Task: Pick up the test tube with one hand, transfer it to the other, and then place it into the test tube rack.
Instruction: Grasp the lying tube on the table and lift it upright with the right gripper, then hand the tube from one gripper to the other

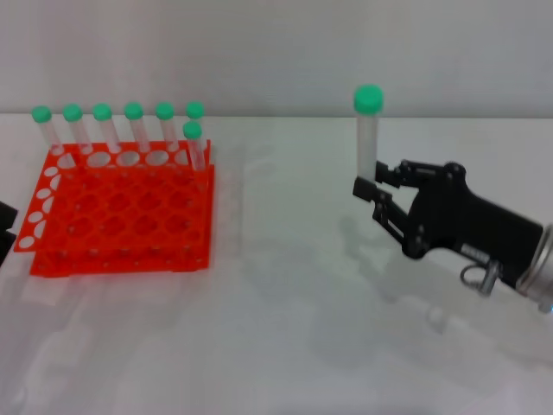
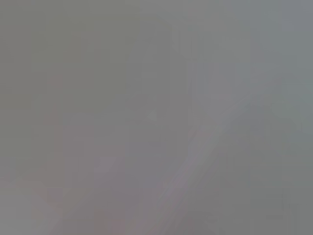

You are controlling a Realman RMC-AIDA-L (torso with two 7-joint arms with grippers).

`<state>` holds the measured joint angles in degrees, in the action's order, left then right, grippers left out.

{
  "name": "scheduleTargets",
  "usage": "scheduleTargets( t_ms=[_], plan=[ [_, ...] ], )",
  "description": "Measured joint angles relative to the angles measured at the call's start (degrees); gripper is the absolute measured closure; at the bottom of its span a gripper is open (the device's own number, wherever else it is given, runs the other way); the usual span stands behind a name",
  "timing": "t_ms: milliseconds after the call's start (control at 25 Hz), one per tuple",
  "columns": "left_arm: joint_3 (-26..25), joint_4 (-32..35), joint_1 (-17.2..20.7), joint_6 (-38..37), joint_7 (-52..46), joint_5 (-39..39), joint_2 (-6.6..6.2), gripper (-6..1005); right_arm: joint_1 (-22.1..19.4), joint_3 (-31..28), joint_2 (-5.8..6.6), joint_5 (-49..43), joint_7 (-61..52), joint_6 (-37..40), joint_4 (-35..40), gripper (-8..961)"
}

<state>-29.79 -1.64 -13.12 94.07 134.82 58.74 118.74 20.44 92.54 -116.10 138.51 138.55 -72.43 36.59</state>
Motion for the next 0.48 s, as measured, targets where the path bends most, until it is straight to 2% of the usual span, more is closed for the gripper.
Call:
scheduleTargets(
  t_ms=[40,120,160,480],
  plan=[
    [0.0,0.6,-0.2,0.9,0.0,-1.1,-0.06,118,0.0,0.0,0.00,0.0,0.0,0.0,0.0,707],
    [0.0,2.0,-0.8,2.9,0.0,-3.8,-0.27,118,2.0,5.2,-0.04,8.2,9.8,-2.3,-7.1,704],
    [0.0,2.6,-1.1,3.6,0.0,-5.1,-0.33,119,2.7,7.3,-0.05,9.5,11.7,-1.6,-8.3,702],
    [0.1,5.1,-6.3,6.3,-1.2,-17.6,-0.41,120,4.7,14.7,-0.09,10.1,11.3,7.3,-8.2,689]
  ],
)
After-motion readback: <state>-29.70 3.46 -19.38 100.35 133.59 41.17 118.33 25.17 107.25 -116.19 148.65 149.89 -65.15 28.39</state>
